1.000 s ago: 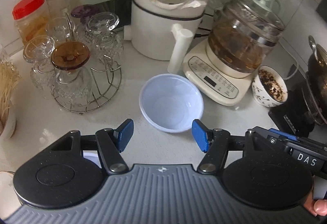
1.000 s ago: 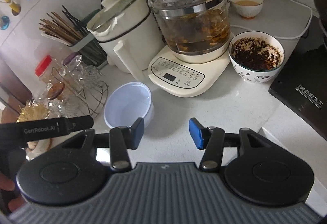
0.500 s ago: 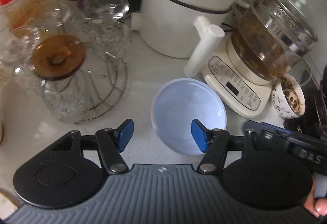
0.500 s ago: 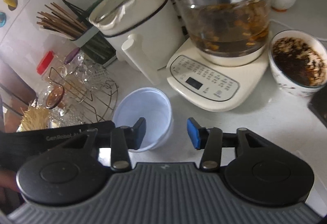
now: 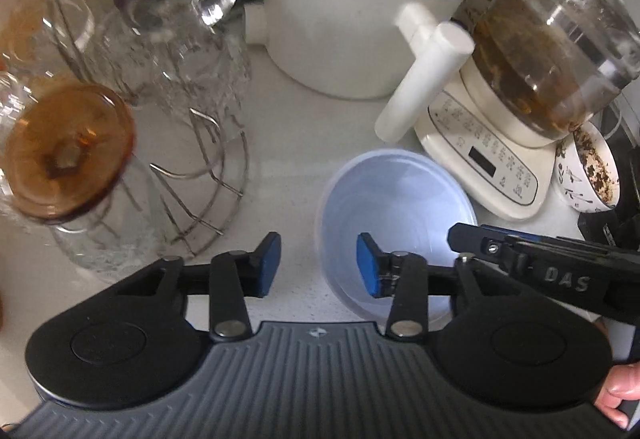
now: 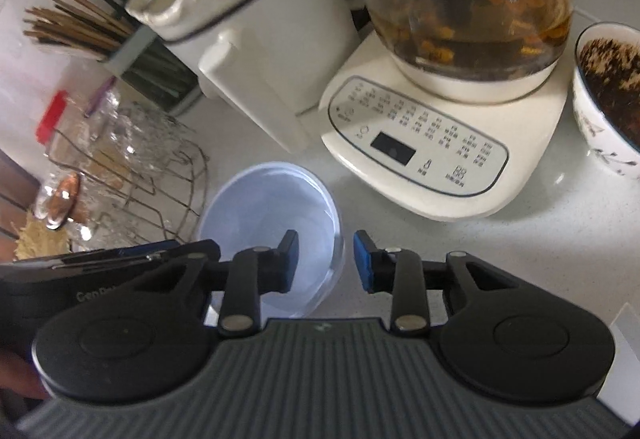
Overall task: Organize plates and bowls
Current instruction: 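Move both grippers to the rim of the pale-blue bowl by the tea maker, then close both grippers on the pale-blue bowl rim and lift it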
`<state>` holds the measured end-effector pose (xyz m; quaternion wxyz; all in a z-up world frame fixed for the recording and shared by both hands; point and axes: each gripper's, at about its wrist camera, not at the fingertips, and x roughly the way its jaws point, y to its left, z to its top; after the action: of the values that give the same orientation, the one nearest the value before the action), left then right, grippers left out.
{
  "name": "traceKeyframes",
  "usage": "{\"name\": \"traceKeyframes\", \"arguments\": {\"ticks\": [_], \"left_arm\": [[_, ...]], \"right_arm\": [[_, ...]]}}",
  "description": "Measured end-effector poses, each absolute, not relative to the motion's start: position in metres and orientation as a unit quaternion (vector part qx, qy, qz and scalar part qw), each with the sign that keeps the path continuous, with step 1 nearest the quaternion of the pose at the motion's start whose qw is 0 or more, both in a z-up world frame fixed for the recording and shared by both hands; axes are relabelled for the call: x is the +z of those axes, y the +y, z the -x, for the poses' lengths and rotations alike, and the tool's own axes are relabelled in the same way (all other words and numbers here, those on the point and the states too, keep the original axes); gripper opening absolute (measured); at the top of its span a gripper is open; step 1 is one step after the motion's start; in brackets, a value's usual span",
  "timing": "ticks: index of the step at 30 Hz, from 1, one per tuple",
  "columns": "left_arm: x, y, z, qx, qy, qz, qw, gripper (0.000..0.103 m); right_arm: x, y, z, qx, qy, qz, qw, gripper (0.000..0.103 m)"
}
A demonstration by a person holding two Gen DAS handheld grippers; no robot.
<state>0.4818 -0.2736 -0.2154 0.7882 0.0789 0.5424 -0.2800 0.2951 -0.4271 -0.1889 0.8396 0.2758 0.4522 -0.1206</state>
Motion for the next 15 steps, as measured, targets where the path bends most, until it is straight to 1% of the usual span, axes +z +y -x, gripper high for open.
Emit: {"name": "traceKeyframes", "arguments": {"ticks": [2,3,5,9,15], "left_arm": [[-0.222,-0.275,-0.486,-0.282,0.552,-0.076,0.781,0.034],[-0.225,-0.275,-0.487,-0.283,0.556,-0.074,0.778,0.032],[-0.231,-0.276,-0.489,-0.285,0.563,-0.07,0.773,0.025],[-0.237,-0.275,-0.493,-0.29,0.578,-0.045,0.761,0.021],[-0.232,-0.272,-0.492,-0.292,0.576,-0.042,0.763,0.021]], "right_arm": [[-0.193,-0.427,-0.299,-0.118,0.459,-0.273,0.837,0.029],[-0.195,-0.426,-0.3,-0.118,0.462,-0.272,0.836,0.028],[-0.199,-0.427,-0.301,-0.118,0.467,-0.276,0.832,0.022],[-0.201,-0.425,-0.302,-0.112,0.467,-0.281,0.831,0.015],[-0.199,-0.421,-0.303,-0.109,0.464,-0.283,0.832,0.015]]}}
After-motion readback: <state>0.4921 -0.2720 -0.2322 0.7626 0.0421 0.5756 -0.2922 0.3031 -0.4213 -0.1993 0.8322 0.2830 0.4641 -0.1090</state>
